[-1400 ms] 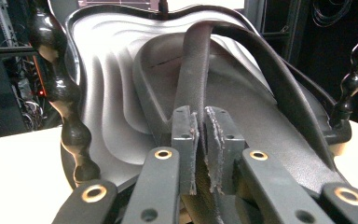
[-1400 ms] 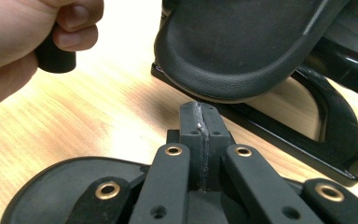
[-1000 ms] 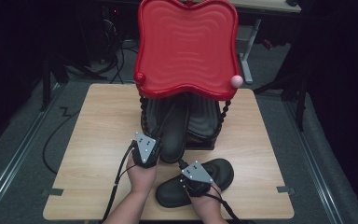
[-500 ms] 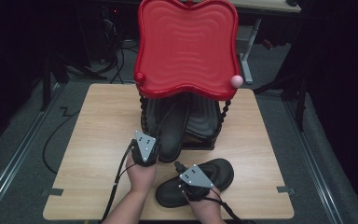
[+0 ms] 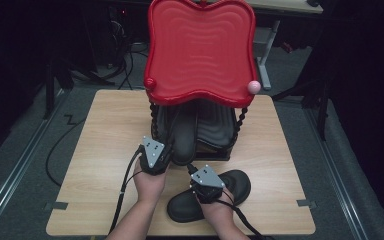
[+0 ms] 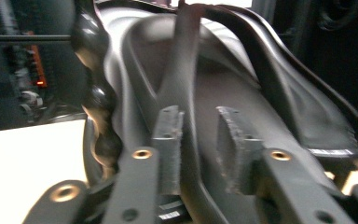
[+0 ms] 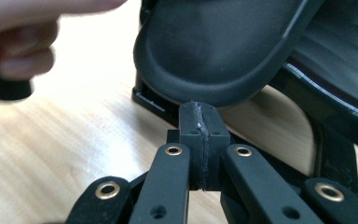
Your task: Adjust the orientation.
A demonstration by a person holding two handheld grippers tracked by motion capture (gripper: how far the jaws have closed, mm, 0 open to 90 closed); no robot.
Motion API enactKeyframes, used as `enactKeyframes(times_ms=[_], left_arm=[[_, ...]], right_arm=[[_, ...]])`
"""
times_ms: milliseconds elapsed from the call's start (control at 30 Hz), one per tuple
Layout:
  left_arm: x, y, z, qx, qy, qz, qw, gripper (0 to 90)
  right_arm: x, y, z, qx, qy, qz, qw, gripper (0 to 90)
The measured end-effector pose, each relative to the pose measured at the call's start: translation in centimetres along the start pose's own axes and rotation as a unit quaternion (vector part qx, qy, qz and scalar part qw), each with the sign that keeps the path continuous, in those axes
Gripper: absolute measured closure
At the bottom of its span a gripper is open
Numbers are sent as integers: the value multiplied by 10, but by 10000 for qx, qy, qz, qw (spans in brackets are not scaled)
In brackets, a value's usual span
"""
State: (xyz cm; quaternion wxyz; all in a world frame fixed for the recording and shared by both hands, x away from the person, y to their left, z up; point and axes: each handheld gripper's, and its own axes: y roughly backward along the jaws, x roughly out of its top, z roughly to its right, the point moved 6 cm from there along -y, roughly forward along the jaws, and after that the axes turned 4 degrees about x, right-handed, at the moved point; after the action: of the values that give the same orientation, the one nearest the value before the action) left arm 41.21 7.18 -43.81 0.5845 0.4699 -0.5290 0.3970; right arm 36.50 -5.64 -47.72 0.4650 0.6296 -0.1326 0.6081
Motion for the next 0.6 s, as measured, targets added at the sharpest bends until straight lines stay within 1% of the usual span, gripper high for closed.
enactKeyframes(times_ms=[67,133,200,233,267,300,333,367,400,433,467,500,533,600], left_arm=[[-6,6,3,-74,-71,-2,9999,625],[-16,16,7,-151,-117,2,9998,593],[-23,24,12,-220,-171,8,9996,590],[-27,27,15,-207,-237,-22,9995,591],[-28,31,17,-208,-270,19,9994,590],[-30,34,19,-234,-247,48,9994,590],[-32,38,22,-323,-166,7,9993,590],[-34,40,24,-365,-146,-6,9992,588],[-36,43,26,-387,-167,8,9991,591],[-39,46,28,-437,-232,25,9988,615],[-42,46,31,-479,-330,10,9983,671],[-43,45,33,-511,-370,-6,9980,709],[-45,44,35,-579,-377,-51,9976,750],[-45,40,39,-646,-377,-73,9972,800]], right_arm=[[3,-2,2,-32,-21,32,10000,896],[5,-4,5,-51,-60,40,10000,896],[7,-5,6,-47,-55,63,10000,896],[8,-6,6,-36,-66,64,10000,896],[8,-7,6,-46,-62,64,9999,896],[9,-8,7,-69,-51,84,9999,896],[10,-9,7,-71,-57,85,9999,896],[11,-10,8,-82,-51,99,9999,896],[12,-10,9,-92,-65,110,9999,896],[13,-11,10,-102,-49,122,9999,896],[13,-12,11,-116,-56,118,9998,896],[14,-13,13,-111,-59,141,9998,896],[15,-14,14,-124,-61,156,9998,896],[17,-15,16,-99,-74,174,9998,896]])
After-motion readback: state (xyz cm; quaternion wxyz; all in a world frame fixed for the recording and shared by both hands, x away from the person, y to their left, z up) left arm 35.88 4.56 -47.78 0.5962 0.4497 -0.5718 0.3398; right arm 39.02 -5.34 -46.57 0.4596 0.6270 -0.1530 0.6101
